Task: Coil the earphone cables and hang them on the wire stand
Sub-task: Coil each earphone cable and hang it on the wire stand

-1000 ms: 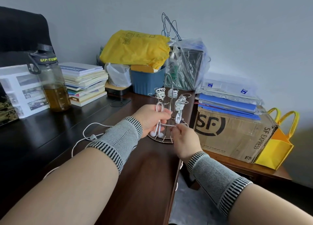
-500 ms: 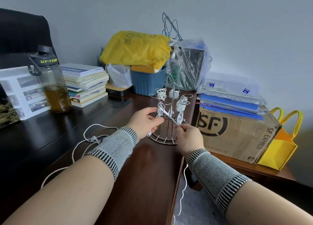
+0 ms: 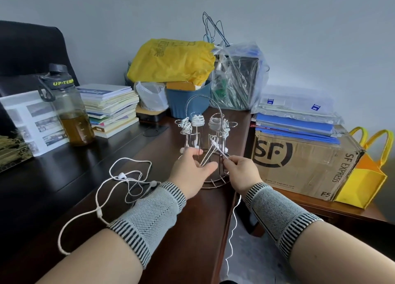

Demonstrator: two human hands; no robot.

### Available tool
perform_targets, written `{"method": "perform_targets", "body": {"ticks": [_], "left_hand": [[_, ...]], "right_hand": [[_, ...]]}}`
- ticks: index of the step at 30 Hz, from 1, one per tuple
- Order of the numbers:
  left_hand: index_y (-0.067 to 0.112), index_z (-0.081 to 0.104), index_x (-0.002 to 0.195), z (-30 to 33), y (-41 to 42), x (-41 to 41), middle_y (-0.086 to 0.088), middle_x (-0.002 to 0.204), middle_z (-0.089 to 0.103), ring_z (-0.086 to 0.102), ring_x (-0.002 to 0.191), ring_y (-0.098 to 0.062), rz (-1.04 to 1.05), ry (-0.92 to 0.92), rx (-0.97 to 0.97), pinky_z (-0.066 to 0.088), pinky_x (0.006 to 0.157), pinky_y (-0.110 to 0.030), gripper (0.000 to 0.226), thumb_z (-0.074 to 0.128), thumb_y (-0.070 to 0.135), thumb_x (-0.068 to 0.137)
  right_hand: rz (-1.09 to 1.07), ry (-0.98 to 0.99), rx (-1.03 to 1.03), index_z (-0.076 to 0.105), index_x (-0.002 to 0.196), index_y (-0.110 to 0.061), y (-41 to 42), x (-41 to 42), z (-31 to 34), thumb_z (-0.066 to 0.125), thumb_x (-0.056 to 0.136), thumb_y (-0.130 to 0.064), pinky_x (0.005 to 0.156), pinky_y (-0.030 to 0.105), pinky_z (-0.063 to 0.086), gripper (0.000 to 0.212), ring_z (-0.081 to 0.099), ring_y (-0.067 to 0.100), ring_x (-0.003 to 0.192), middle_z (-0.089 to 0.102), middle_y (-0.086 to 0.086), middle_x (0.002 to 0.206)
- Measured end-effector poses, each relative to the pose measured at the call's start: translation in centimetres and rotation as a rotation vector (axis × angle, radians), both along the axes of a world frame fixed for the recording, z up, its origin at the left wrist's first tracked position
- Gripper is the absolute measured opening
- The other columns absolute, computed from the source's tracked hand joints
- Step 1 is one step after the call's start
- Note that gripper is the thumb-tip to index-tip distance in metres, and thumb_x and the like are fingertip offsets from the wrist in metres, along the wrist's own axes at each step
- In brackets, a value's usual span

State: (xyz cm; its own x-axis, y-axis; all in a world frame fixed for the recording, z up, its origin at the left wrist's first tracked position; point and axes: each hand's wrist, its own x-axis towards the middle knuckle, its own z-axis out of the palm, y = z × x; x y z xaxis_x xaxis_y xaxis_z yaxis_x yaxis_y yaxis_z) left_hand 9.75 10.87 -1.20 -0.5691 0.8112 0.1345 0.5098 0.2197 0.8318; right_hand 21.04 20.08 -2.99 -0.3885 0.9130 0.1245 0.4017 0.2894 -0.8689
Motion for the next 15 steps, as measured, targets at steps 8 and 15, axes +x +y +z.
{"method": "perform_targets", "body": {"ticks": [8,15], "left_hand": [[0.024,0.039,0.103,1.5,-1.3,2.3,0.008,0.065,0.052,0.049,0.063,-0.001,0.143,0.184,0.276,0.028,0.055,-0.02,0.039,0.065,0.046,0.086],[0.019,0.055,0.091,1.8,-0.2,2.7,0.004,0.074,0.068,0.061,0.054,-0.002,0.064,-0.02,0.23,0.05,0.052,-0.022,0.018,0.063,0.036,0.091]], "right_hand": [[-0.068,0.21,-0.028,0.069,0.075,-0.021,-0.9,1.4,0.3,0.06,0.088,-0.02,0.067,0.028,0.049,0.016,0.058,0.013,0.064,0.066,-0.002,0.067],[0.047,0.306,-0.058,0.072,0.072,-0.022,-1.6,2.0,2.0,0.06,0.085,-0.011,0.056,0.03,0.044,0.021,0.049,0.009,0.048,0.062,-0.001,0.056]]}}
